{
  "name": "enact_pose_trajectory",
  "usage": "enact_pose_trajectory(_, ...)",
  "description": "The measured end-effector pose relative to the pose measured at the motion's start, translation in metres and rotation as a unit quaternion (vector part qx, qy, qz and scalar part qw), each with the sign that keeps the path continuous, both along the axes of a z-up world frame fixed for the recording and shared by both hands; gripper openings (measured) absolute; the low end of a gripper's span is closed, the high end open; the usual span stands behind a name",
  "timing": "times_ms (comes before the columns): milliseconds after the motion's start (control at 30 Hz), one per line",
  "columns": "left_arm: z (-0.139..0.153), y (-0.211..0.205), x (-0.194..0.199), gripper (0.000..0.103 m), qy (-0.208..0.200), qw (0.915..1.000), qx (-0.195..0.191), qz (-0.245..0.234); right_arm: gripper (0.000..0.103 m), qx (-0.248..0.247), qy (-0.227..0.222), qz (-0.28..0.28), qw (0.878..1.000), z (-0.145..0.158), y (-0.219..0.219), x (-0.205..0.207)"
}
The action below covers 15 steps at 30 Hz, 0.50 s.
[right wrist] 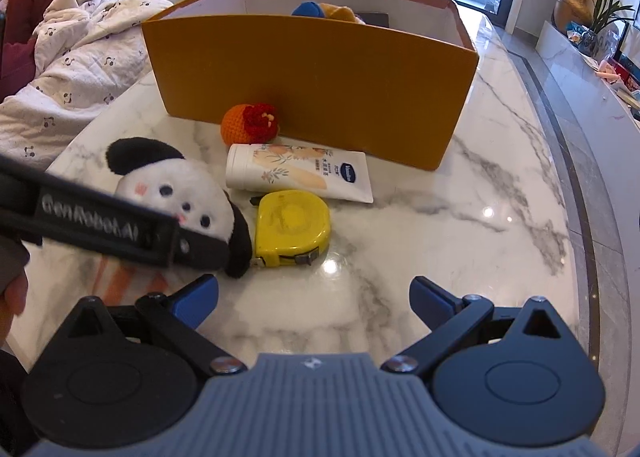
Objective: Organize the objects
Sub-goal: 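Withdraw both tools and move the left tool toward the white dog plush, then close the left tool on the white dog plush while the right tool grasps the yellow tape measure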
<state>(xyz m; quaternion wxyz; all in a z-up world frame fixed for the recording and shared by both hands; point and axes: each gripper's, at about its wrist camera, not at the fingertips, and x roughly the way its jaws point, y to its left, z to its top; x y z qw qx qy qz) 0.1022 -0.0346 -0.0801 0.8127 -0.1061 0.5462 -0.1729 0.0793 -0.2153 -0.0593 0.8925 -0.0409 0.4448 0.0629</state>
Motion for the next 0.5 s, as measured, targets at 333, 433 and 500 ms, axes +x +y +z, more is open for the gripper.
enact_pose_trajectory(333,0.005,0.042,0.011,0.082,0.002,0.9959,0.046,0.078,0.101,0.021,-0.03,-0.014,0.999,-0.011,0.002,0.015)
enact_pose_trajectory(433,0.006,0.042,0.011,0.084,-0.002,0.9942,0.066,0.085,0.091,0.025,-0.039,-0.015,0.999,-0.018,0.005,0.023)
enact_pose_trajectory(500,0.006,0.038,0.009,0.084,-0.006,0.9935,0.076,0.084,0.082,0.032,-0.041,-0.014,0.999,-0.023,0.005,0.028)
